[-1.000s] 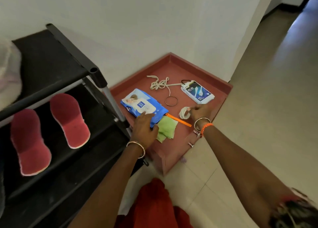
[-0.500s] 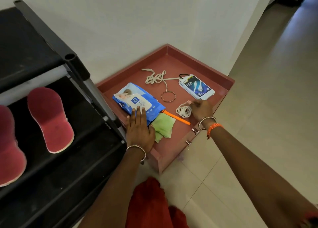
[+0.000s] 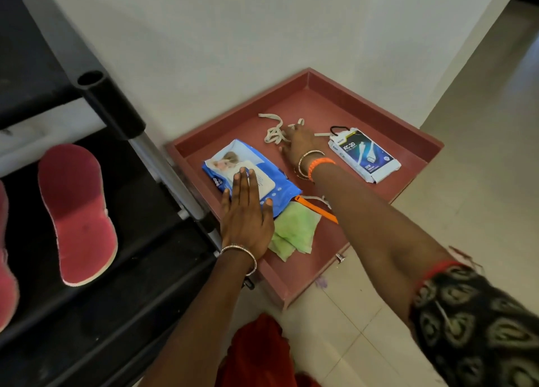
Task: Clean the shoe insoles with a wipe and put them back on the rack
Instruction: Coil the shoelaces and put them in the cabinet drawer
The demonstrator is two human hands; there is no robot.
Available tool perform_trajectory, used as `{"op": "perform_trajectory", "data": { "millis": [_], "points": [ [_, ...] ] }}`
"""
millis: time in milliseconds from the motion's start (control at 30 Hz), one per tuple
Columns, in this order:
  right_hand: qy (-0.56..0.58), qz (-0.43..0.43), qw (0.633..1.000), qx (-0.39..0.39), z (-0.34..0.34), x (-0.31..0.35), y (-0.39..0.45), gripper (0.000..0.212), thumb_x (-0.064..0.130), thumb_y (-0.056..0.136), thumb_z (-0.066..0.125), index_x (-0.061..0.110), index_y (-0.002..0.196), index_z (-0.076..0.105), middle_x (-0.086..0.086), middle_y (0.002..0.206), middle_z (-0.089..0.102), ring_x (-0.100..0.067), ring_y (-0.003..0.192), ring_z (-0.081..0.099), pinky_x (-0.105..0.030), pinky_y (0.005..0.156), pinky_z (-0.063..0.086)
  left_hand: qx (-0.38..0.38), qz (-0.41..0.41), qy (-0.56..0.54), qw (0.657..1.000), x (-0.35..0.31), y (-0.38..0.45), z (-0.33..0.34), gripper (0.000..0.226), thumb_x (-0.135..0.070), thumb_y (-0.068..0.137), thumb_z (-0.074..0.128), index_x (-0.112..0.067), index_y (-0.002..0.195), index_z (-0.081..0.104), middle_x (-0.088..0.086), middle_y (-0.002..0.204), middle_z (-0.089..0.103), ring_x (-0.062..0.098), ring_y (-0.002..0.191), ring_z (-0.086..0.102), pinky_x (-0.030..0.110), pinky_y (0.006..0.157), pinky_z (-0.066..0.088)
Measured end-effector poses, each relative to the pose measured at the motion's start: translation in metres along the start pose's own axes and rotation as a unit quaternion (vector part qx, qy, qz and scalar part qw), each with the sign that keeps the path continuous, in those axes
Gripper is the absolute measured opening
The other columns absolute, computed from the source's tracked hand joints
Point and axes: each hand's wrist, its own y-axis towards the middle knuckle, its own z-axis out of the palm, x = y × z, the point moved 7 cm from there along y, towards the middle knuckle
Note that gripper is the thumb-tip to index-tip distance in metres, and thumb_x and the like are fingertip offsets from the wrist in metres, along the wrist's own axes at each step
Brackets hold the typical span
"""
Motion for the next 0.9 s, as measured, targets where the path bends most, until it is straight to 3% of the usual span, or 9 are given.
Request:
{"op": "perform_trajectory", "data": {
  "millis": [233, 333, 500, 633, 700, 767, 800, 833, 900],
  "points": [
    [0.081, 0.052, 0.994, -0.057, -0.032, -0.002, -0.002, 0.016, 0.007, 0.085, 0.057, 0.0, 0.089, 0.07, -0.023, 0.091, 0.067, -0.036, 0.084, 0.062, -0.036, 0.07, 0.047, 0.053, 0.014, -0.024, 0.998, 0.0, 0.003, 0.007, 0.079, -0.056, 0.081, -0.003, -0.016, 0.149, -0.009, 0.003, 0.159, -0.008, 0.016, 0.146, -0.007, 0.038, 0.116, -0.006],
    [0.156, 0.04, 0.98, -0.116, -0.094, 0.014, -0.036, 0.019, 0.01, 0.084, 0.058, -0.003, 0.077, 0.07, -0.028, 0.079, 0.066, -0.03, 0.068, 0.059, -0.035, 0.065, 0.041, 0.107, 0.008, -0.077, 0.991, -0.006, -0.005, -0.005, 0.068, -0.045, 0.097, 0.024, -0.015, 0.149, -0.01, 0.005, 0.158, -0.012, 0.019, 0.146, -0.012, 0.039, 0.117, -0.005],
    [0.245, -0.034, 0.943, -0.22, -0.22, 0.058, -0.122, 0.012, 0.008, 0.081, 0.065, 0.002, 0.084, 0.075, -0.02, 0.077, 0.071, -0.031, 0.071, 0.065, -0.029, 0.069, 0.048, -0.027, -0.001, -0.39, 0.92, -0.043, -0.03, -0.105, 0.069, -0.013, 0.096, 0.047, -0.01, 0.15, 0.003, 0.003, 0.158, 0.006, 0.019, 0.146, 0.009, 0.028, 0.117, 0.013],
    [0.311, -0.075, 0.916, -0.244, -0.299, 0.094, -0.196, 0.01, 0.008, 0.08, 0.069, 0.004, 0.087, 0.075, -0.007, 0.082, 0.073, 0.004, 0.065, 0.06, -0.006, 0.064, 0.044, -0.107, 0.072, -0.474, 0.871, -0.085, -0.052, -0.219, 0.069, -0.026, 0.095, 0.051, -0.024, 0.149, 0.008, -0.01, 0.155, 0.015, 0.016, 0.143, 0.02, 0.037, 0.116, 0.025],
    [0.324, -0.099, 0.915, -0.217, -0.325, 0.115, -0.234, 0.009, 0.008, 0.079, 0.07, 0.004, 0.085, 0.075, -0.003, 0.076, 0.07, 0.012, 0.056, 0.055, -0.005, 0.06, 0.041, -0.106, 0.092, -0.483, 0.864, -0.1, -0.068, -0.268, 0.056, -0.03, 0.092, 0.055, -0.022, 0.143, 0.032, -0.005, 0.143, 0.04, 0.006, 0.131, 0.039, 0.028, 0.106, 0.036],
    [0.307, -0.118, 0.927, -0.18, -0.341, 0.134, -0.269, 0.007, 0.011, 0.079, 0.071, 0.006, 0.082, 0.075, -0.004, 0.073, 0.071, 0.007, 0.056, 0.055, -0.01, 0.057, 0.042, -0.13, 0.115, -0.449, 0.877, -0.109, -0.091, -0.307, 0.024, -0.024, 0.091, 0.059, -0.014, 0.112, 0.062, -0.002, 0.104, 0.067, 0.002, 0.095, 0.06, 0.024, 0.084, 0.046],
    [0.295, -0.119, 0.934, -0.163, -0.345, 0.14, -0.283, 0.008, 0.013, 0.08, 0.071, 0.006, 0.08, 0.076, -0.006, 0.072, 0.072, 0.002, 0.059, 0.055, -0.014, 0.057, 0.043, -0.147, 0.123, -0.439, 0.878, -0.111, -0.104, -0.323, 0.008, -0.02, 0.091, 0.061, -0.014, 0.092, 0.066, -0.007, 0.082, 0.068, 0.0, 0.076, 0.059, 0.024, 0.073, 0.047],
    [0.285, -0.123, 0.94, -0.145, -0.349, 0.146, -0.298, 0.011, 0.016, 0.081, 0.07, 0.006, 0.079, 0.076, -0.008, 0.072, 0.072, -0.001, 0.061, 0.056, -0.018, 0.057, 0.043, -0.162, 0.121, -0.438, 0.876, -0.111, -0.12, -0.337, 0.013, -0.017, 0.09, 0.061, -0.018, 0.078, 0.064, -0.012, 0.068, 0.064, 0.0, 0.065, 0.056, 0.024, 0.066, 0.045],
    [0.269, -0.125, 0.949, -0.109, -0.355, 0.154, -0.32, 0.013, 0.017, 0.083, 0.07, 0.005, 0.081, 0.076, -0.008, 0.075, 0.071, -0.004, 0.066, 0.056, -0.021, 0.061, 0.044, -0.166, 0.104, -0.448, 0.872, -0.106, -0.145, -0.35, 0.023, -0.014, 0.09, 0.061, -0.024, 0.069, 0.059, -0.013, 0.06, 0.06, 0.004, 0.061, 0.053, 0.027, 0.064, 0.044]
  ]
}}
